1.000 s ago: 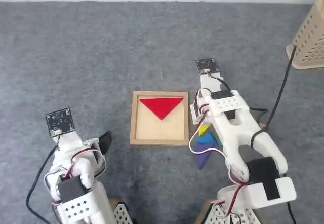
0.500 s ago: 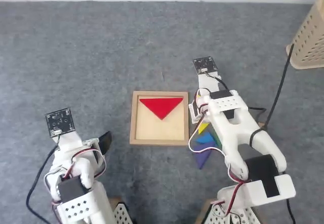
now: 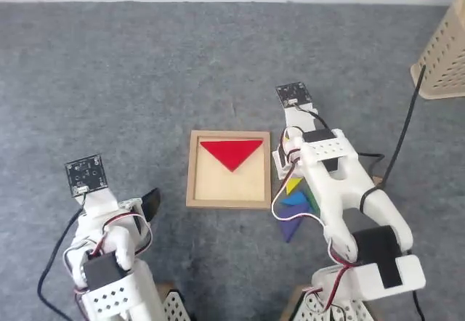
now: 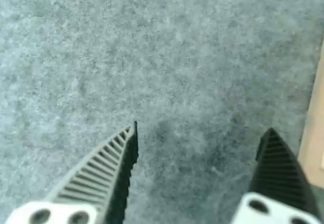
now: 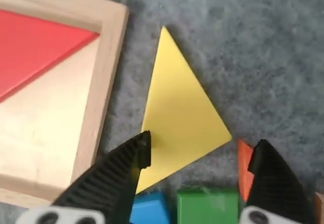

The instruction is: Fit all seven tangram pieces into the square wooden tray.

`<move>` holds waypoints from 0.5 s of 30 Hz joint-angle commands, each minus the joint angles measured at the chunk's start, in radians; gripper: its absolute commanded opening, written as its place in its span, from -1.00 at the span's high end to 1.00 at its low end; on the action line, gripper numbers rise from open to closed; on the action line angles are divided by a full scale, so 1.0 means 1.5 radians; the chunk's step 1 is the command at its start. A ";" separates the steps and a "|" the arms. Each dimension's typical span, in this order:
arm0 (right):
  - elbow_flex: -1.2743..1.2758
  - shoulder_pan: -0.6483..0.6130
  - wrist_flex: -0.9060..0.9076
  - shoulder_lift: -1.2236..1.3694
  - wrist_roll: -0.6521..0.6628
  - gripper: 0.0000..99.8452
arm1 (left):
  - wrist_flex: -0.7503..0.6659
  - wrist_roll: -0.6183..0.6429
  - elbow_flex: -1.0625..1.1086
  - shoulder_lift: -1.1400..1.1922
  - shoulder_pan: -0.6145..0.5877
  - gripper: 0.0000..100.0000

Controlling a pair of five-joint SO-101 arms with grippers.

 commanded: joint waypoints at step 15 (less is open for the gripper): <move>-0.019 -0.022 -0.023 0.028 0.013 0.36 | -0.001 -0.001 -0.009 -0.008 0.001 0.29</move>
